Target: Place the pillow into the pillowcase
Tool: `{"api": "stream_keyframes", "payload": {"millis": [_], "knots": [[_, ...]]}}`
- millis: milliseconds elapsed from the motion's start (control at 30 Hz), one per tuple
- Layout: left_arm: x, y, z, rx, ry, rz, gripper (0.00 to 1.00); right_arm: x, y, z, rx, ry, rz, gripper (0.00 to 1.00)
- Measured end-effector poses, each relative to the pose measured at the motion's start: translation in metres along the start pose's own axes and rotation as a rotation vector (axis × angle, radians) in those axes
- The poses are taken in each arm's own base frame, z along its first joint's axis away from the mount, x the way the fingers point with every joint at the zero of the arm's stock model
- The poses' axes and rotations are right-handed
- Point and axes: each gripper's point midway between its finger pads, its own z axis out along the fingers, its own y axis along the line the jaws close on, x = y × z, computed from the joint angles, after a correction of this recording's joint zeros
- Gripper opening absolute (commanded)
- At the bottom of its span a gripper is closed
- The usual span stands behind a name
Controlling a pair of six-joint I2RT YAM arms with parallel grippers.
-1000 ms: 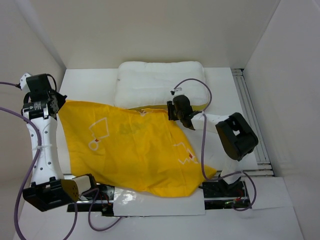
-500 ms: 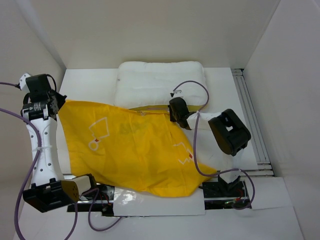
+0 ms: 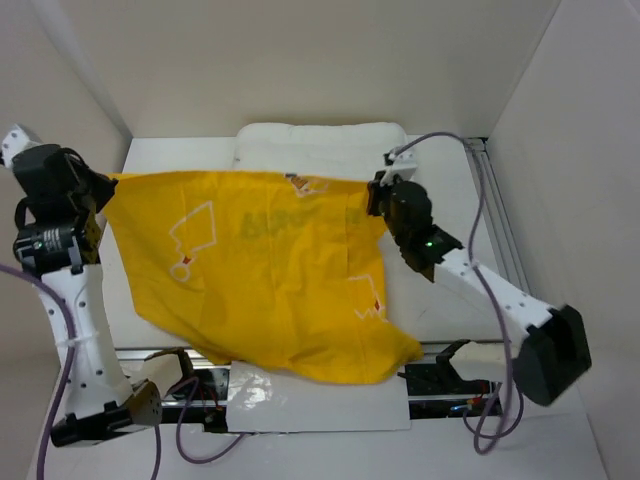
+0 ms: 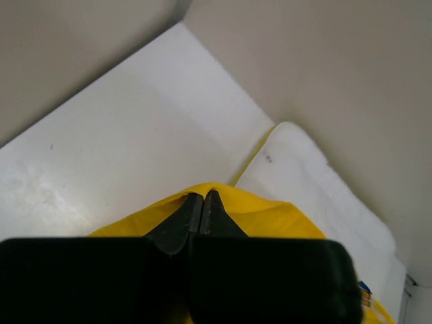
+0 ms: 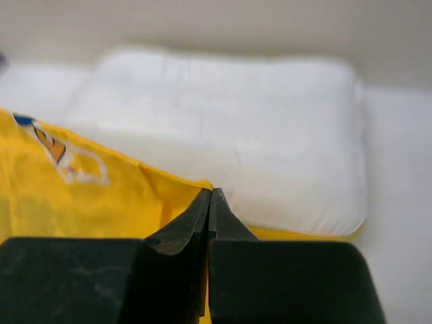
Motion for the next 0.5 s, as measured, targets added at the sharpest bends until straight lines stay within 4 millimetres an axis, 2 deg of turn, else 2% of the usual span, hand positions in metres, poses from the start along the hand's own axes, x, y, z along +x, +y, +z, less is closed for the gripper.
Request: {"api": "stream_keyframes", "payload": {"millis": [100, 133, 233, 300, 400, 500], "knots": [[-0.046, -0.024, -0.053, 0.111, -0.14, -0.021, 0.0, -0.113, -0.012, -0.049, 0.042, -0.231, 0.023, 0.0], [-0.063, -0.033, -0.076, 0.155, -0.201, -0.031, 0.0, -0.146, -0.015, -0.068, 0.045, -0.302, 0.039, 0.0], [-0.108, -0.052, -0.141, 0.27, -0.361, -0.06, 0.0, -0.224, -0.02, -0.128, 0.011, -0.47, 0.066, 0.0], [-0.134, -0.061, -0.188, 0.343, -0.466, -0.076, 0.0, -0.263, -0.017, -0.167, -0.048, -0.548, 0.056, 0.0], [-0.161, -0.069, -0.25, 0.444, -0.608, -0.084, 0.0, -0.306, -0.01, -0.215, -0.138, -0.641, 0.032, 0.0], [-0.173, -0.069, -0.288, 0.507, -0.682, -0.098, 0.0, -0.338, -0.003, -0.262, -0.227, -0.722, -0.009, 0.0]]}}
